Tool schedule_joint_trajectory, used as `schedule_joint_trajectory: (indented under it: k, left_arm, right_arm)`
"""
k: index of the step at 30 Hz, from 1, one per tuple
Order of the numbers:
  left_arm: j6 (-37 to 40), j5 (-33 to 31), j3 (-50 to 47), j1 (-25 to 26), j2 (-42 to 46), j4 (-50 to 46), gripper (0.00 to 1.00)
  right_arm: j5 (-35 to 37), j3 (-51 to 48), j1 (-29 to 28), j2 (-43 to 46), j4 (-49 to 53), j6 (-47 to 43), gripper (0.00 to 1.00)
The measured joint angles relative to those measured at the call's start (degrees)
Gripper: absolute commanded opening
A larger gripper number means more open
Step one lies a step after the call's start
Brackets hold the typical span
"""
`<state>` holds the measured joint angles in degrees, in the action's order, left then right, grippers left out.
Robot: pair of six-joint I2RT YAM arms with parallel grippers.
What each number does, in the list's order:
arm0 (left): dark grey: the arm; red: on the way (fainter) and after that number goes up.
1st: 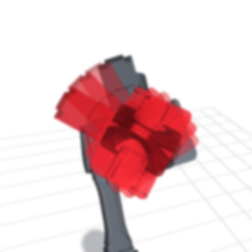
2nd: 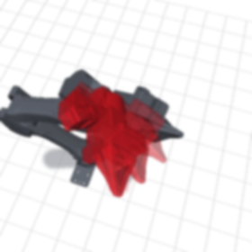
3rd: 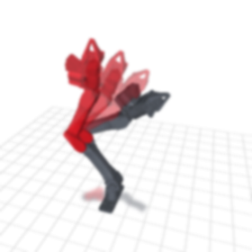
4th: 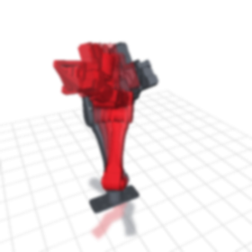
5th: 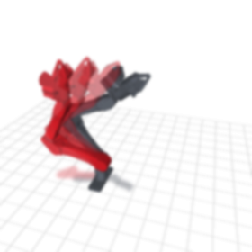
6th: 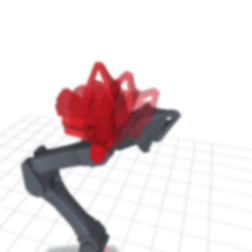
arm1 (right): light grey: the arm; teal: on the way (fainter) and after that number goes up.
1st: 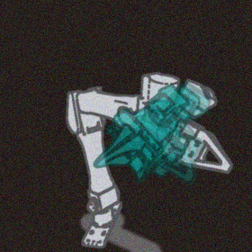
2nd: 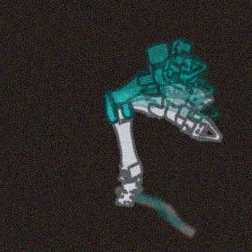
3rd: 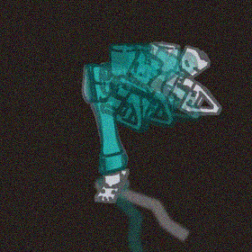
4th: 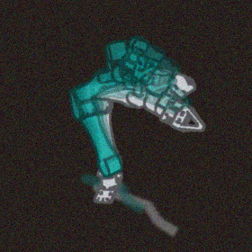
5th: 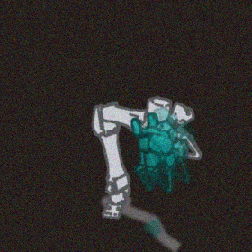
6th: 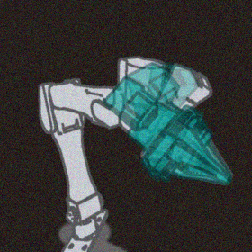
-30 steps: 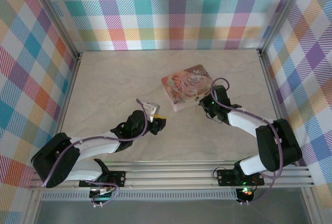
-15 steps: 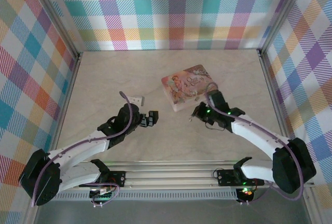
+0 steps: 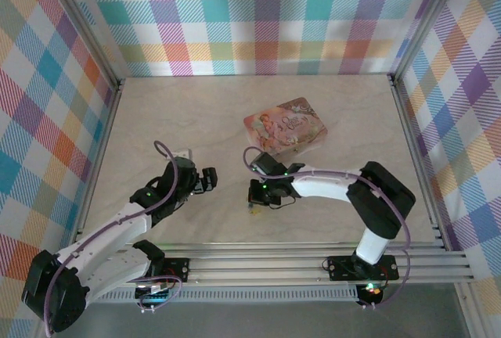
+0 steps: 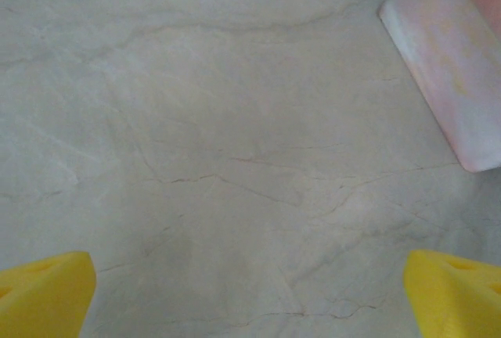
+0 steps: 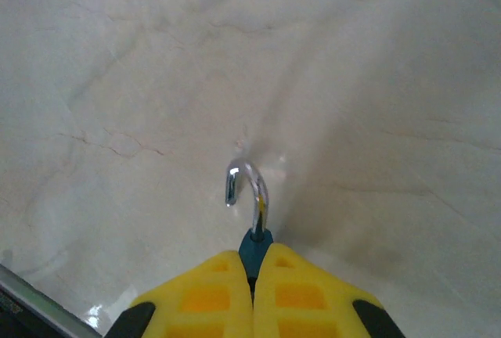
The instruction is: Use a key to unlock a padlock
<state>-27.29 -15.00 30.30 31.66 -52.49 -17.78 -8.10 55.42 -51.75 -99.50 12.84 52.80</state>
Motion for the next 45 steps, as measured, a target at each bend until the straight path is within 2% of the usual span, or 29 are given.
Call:
schedule_joint_trajectory:
  k: [7,9,15,17,21,25,29,32,36,41,45]
  left_arm:
    - [-0.5,-0.1,-0.9,-1.1,2.0,-3.0,1.0]
    - [-0.3,-0.1,-0.9,-1.7,2.6,-3.4,1.0]
    - [1.4,-0.5,1.1,-5.2,2.7,-5.5,1.0]
    - [2.6,-1.8,3.2,-6.3,2.0,-6.1,1.0]
    - [5.6,-6.3,6.7,-7.1,-0.1,-4.5,1.0]
    - [10.4,-11.1,7.3,-7.4,-0.9,-0.9,1.0]
    - [18.1,-14.4,7.3,-7.6,-2.3,4.3,1.0]
    - [22.2,-16.8,7.3,-8.1,-4.9,8.1,1.0]
    - [24.4,-16.8,4.2,-10.7,-6.7,17.0,1.0]
    - [26.0,-12.4,-3.1,-15.3,-10.8,29.3,1.0]
    - [26.7,-8.7,-6.4,-18.5,-15.2,37.7,1.0]
  right_arm:
    - [0.4,1.0,0.0,0.0,1.1,-1.4,0.57]
    - [1.5,1.0,0.0,1.5,2.5,-1.9,0.65]
    - [8.1,1.0,0.1,11.6,8.5,-6.6,0.87]
    - [11.9,0.9,0.5,16.2,11.0,-8.9,1.0]
    - [21.2,-0.7,2.8,26.3,13.3,-13.2,1.0]
    - [29.1,-7.2,9.5,37.0,11.9,-17.9,1.0]
    - [34.0,-16.8,18.8,44.9,6.3,-23.6,1.0]
    - [36.2,-24.3,22.5,48.7,-0.8,-30.0,1.0]
    - [36.6,-31.5,27.5,49.2,-11.5,-37.3,1.0]
    - [34.6,-32.4,35.6,43.8,-19.0,-41.9,1.0]
    - [33.1,-34.5,38.8,40.7,-29.5,-45.1,1.0]
